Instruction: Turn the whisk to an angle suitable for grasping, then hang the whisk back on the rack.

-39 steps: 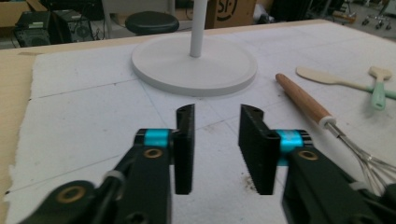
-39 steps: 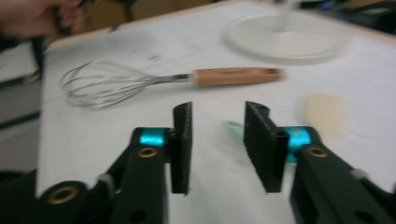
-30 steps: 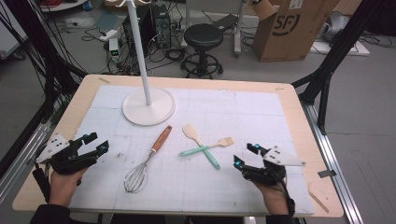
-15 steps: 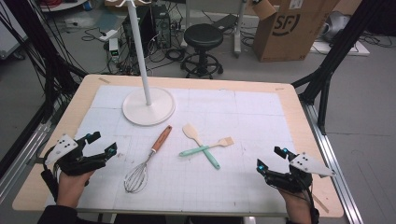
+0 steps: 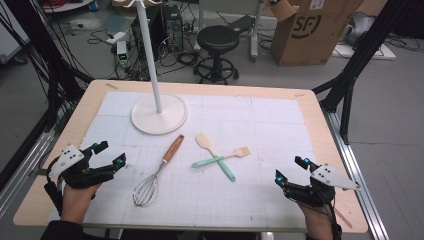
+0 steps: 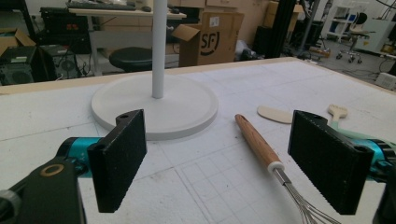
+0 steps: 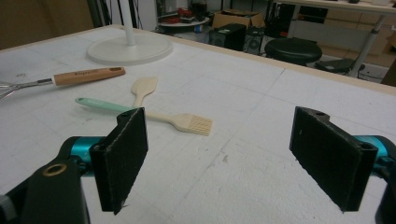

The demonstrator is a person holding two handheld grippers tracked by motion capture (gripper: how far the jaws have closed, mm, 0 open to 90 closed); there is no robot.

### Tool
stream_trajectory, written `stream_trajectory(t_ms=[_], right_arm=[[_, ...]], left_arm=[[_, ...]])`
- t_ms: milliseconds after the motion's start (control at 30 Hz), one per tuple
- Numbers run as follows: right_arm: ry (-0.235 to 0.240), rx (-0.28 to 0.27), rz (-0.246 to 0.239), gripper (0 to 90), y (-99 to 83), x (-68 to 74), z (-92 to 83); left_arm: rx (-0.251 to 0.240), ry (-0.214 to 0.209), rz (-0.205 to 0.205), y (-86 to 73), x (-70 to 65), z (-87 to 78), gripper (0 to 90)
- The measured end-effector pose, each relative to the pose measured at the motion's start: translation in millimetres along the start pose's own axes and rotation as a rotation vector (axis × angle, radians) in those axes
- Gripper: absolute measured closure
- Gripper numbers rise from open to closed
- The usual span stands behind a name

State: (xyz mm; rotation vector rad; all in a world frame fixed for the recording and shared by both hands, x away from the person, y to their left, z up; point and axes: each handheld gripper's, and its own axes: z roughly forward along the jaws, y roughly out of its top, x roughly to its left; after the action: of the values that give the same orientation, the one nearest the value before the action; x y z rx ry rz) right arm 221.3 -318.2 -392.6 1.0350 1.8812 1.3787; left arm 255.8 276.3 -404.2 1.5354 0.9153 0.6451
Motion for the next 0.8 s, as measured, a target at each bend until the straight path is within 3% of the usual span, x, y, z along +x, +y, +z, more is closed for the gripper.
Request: stream_trajectory(t_ms=[600, 800], right_arm=[[0.014, 0.007, -0.001, 18.4, -0.4, 3.2, 4.8], [0.020, 0.006, -0.008, 18.4, -0.2, 5.7, 5.9]], left_arm=[[0.005, -0.019, 0.002, 9.1, -5.0, 6.8, 19.2], [0.047, -0.027, 0.013, 19.8, -10.4, 18.4, 19.1]])
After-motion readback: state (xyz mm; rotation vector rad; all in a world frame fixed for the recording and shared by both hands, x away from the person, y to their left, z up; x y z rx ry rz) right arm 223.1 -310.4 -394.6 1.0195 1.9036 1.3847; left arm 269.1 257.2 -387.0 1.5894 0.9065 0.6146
